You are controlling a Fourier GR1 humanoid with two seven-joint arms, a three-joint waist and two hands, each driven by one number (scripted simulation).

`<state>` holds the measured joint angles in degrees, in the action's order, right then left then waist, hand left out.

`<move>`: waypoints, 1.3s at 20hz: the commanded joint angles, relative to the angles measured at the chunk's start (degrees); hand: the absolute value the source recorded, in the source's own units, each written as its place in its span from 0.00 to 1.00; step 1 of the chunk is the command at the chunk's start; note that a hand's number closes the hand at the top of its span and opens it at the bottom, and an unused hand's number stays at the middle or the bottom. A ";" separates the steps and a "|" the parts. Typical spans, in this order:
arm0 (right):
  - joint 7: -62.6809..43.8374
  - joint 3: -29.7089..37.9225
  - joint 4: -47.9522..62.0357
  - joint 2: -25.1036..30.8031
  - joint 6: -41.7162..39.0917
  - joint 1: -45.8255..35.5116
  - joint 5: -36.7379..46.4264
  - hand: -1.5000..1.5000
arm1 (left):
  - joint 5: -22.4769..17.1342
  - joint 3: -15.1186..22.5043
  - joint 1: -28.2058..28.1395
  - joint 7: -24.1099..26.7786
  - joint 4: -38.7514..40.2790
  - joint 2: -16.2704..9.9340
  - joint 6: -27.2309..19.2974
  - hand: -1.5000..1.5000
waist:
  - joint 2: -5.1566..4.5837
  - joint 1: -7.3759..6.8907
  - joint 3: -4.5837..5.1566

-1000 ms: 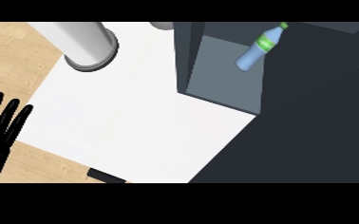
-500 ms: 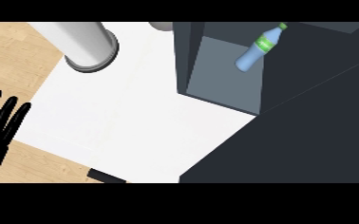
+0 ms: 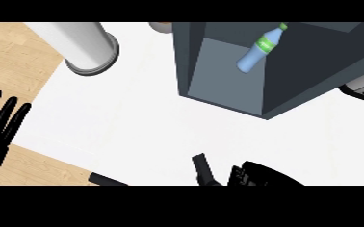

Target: Pick up the bottled water, place it into the cabinet and close the cabinet

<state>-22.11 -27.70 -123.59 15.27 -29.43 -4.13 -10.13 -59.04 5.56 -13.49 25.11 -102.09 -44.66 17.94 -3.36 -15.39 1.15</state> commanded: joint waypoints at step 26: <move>-7.12 17.87 47.99 -15.27 40.27 -46.96 1.23 0.00 | -0.93 -2.59 -1.65 1.43 3.44 0.88 2.38 0.00 | 1.00 4.00 -1.03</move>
<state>-33.07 -17.41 -84.21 -0.02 3.72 -41.88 -8.93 -59.86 3.55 -14.98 26.46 -98.47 -43.47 19.93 -1.03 -10.79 -0.14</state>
